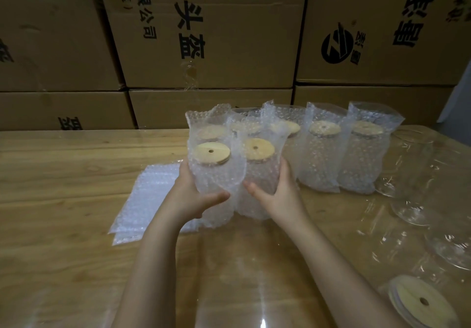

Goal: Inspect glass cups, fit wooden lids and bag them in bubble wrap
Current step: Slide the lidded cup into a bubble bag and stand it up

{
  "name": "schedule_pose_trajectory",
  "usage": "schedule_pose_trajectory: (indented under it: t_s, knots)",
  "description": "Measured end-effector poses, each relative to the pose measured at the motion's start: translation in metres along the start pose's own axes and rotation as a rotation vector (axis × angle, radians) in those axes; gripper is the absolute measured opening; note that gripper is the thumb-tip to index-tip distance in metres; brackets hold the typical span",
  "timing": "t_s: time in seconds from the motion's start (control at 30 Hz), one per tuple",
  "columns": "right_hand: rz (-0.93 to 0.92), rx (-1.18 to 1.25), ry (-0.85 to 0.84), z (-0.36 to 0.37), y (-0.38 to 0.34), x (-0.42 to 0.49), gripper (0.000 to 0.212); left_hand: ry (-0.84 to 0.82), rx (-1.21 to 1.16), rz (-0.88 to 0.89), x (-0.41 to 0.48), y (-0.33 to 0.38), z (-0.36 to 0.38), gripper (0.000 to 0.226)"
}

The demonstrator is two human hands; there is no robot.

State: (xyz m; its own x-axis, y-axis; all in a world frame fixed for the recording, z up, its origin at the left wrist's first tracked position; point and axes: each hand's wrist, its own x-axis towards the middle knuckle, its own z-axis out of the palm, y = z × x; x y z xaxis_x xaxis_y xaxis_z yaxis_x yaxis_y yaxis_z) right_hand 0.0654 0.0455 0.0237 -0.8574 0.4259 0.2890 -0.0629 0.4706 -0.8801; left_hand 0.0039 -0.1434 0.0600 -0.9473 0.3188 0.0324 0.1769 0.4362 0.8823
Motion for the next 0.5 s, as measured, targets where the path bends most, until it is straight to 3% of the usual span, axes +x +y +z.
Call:
schedule_pose_trajectory:
  t_s: [0.13, 0.3, 0.5]
  knots:
    - [0.007, 0.032, 0.093, 0.017, 0.019, -0.022, 0.088, -0.011, -0.253, -0.072, -0.001, 0.000, 0.004, 0.098]
    - [-0.035, -0.080, 0.119, 0.023, 0.028, -0.023, 0.078, -0.009, -0.342, -0.071, -0.001, 0.001, 0.002, 0.077]
    - [0.007, 0.034, 0.139, 0.020, 0.031, -0.023, 0.070, -0.020, -0.375, -0.063, -0.002, 0.003, -0.001, 0.081]
